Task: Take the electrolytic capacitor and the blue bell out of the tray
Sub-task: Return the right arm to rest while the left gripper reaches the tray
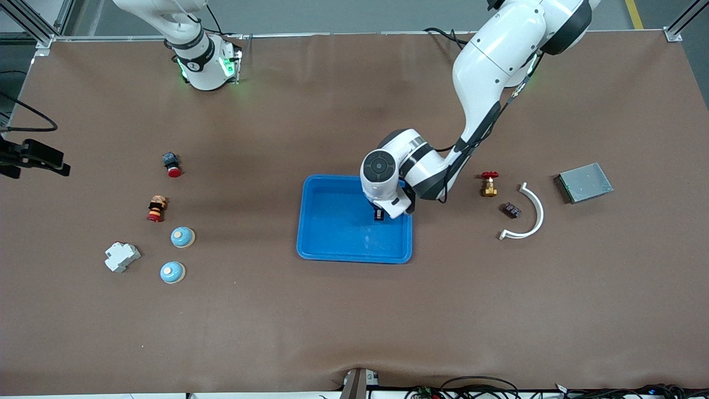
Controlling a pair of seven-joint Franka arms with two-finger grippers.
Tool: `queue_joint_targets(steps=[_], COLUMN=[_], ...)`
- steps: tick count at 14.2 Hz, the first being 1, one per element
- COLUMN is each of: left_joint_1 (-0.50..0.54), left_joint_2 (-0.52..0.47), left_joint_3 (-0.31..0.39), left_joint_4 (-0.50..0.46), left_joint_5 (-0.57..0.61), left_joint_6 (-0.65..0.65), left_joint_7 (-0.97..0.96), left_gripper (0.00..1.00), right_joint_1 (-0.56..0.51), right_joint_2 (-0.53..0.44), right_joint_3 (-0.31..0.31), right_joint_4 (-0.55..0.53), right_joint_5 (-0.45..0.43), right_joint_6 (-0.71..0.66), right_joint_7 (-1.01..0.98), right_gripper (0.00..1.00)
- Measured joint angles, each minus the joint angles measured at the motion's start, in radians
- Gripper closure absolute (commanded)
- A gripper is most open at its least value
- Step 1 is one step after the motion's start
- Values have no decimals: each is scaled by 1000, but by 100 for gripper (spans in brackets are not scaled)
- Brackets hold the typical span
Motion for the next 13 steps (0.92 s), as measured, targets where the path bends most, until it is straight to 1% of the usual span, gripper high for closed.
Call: queue_joint_targets(steps=[3,5,7,9,11,13], left_joint_1=[3,13,41,78,119,168], left_joint_2=[-2,-15,-50,-104,-153,-190], left_joint_3=[1,3,3,1,0,-2], left_joint_4=[23,63,97,108,103,62], left_joint_5=[0,0,0,0,-1,-8], left_joint_6=[0,-23,-109,-215,-351,-410], left_joint_7=[13,38,111,200,304,390], left_gripper=[100,100,100,100,100,100], right_joint_1=[0,0,0,0,0,0], right_joint_2=[-25,-49,-71,-88,-106,-124], right_joint_3=[0,0,0,-1,-1,-2], right_joint_4=[9,10,10,10,10,10], right_joint_5=[-8,-10,-12,-13,-13,-13], right_joint_6=[-40,-60,-73,-84,-90,-95], right_joint_7=[0,0,0,0,0,0], right_gripper=[0,0,0,0,0,0])
